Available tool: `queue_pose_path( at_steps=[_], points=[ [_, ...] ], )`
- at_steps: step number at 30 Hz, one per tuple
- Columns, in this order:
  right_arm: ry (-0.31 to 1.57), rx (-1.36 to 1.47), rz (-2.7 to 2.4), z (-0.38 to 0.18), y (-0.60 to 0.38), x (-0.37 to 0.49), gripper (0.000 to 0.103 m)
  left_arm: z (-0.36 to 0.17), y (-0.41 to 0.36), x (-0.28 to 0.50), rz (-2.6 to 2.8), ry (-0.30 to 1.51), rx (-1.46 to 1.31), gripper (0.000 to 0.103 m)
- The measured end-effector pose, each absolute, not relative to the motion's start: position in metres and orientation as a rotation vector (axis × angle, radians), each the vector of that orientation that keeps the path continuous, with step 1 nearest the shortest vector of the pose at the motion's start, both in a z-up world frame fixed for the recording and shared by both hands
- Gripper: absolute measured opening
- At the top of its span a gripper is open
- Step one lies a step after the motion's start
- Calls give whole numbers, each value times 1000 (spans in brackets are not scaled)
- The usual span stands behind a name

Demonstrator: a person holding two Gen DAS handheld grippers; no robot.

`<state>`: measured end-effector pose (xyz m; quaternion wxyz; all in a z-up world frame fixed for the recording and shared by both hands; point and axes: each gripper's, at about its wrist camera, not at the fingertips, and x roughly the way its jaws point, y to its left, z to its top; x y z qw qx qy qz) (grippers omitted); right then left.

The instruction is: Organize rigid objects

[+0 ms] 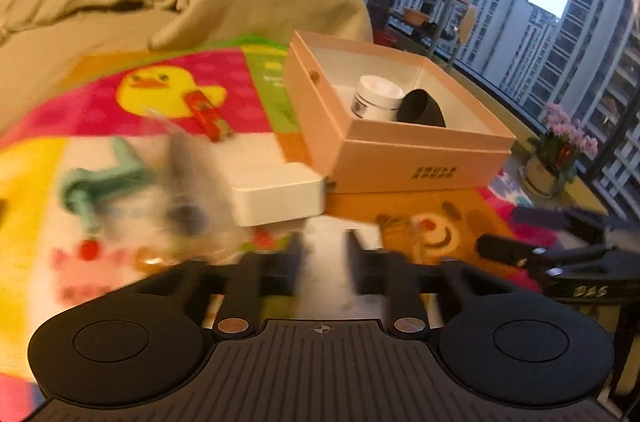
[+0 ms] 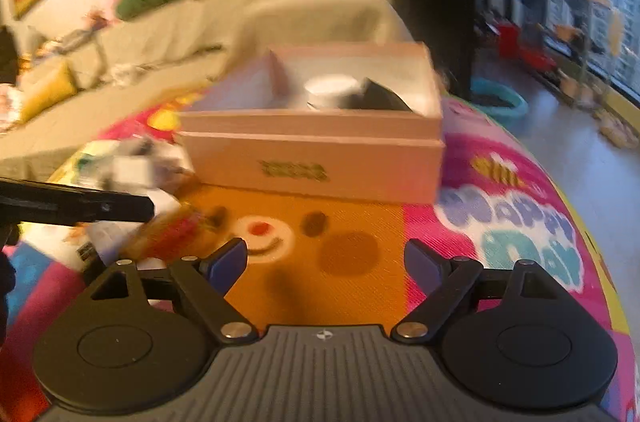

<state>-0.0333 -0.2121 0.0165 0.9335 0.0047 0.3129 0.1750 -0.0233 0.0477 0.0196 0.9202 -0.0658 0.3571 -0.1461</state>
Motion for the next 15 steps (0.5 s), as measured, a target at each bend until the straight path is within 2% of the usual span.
queue_pose_path(
  at_steps=[5, 10, 15],
  points=[
    [552, -159, 552, 20, -186, -65, 86, 25, 78, -67, -303, 769, -121, 19],
    [574, -237, 607, 22, -159, -70, 86, 29, 88, -77, -333, 741, -196, 19],
    [557, -280, 417, 21, -167, -59, 86, 16, 57, -78, -348, 806, -3, 20]
  ],
)
